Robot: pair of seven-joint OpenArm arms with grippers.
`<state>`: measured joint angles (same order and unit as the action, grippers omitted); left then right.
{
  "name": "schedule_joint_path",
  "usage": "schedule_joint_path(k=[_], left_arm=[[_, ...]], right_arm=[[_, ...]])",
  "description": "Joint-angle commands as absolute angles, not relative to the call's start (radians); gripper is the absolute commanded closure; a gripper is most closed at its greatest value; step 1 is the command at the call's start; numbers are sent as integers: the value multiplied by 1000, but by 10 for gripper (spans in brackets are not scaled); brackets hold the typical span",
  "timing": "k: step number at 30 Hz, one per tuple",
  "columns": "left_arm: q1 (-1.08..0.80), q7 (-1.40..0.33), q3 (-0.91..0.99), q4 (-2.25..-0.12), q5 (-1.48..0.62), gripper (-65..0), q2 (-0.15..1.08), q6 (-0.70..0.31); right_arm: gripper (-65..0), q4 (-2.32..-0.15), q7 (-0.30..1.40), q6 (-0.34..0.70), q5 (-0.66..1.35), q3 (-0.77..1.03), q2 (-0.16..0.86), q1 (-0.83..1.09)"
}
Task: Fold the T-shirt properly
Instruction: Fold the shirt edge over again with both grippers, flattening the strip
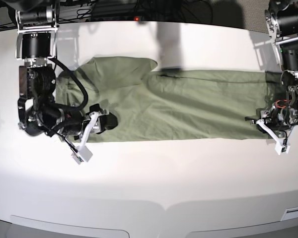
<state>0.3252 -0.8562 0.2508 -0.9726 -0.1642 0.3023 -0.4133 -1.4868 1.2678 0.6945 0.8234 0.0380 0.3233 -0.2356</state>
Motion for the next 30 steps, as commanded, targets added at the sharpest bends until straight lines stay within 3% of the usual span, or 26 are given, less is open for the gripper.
schedule_joint_path(k=[1, 5, 10, 16, 30], left_arm=[[321, -932, 247, -961, -157, -215, 299, -414], [321, -934, 247, -961, -157, -215, 299, -414], [321, -935, 247, -961, -157, -215, 299, -413], [321, -950, 247, -961, -163, -215, 297, -413], [321, -953, 247, -961, -169, -215, 297, -411]], right_arm=[[-259, -1534, 1323, 698, 879, 40, 337, -252], [-259, -1622, 1396, 698, 1069, 39, 366, -222], [-260, -1629, 1396, 698, 1033, 39, 403, -183], [-408, -1628, 1396, 698, 1024, 39, 414, -89], [-409, -1628, 1396, 698, 1011, 39, 410, -31]])
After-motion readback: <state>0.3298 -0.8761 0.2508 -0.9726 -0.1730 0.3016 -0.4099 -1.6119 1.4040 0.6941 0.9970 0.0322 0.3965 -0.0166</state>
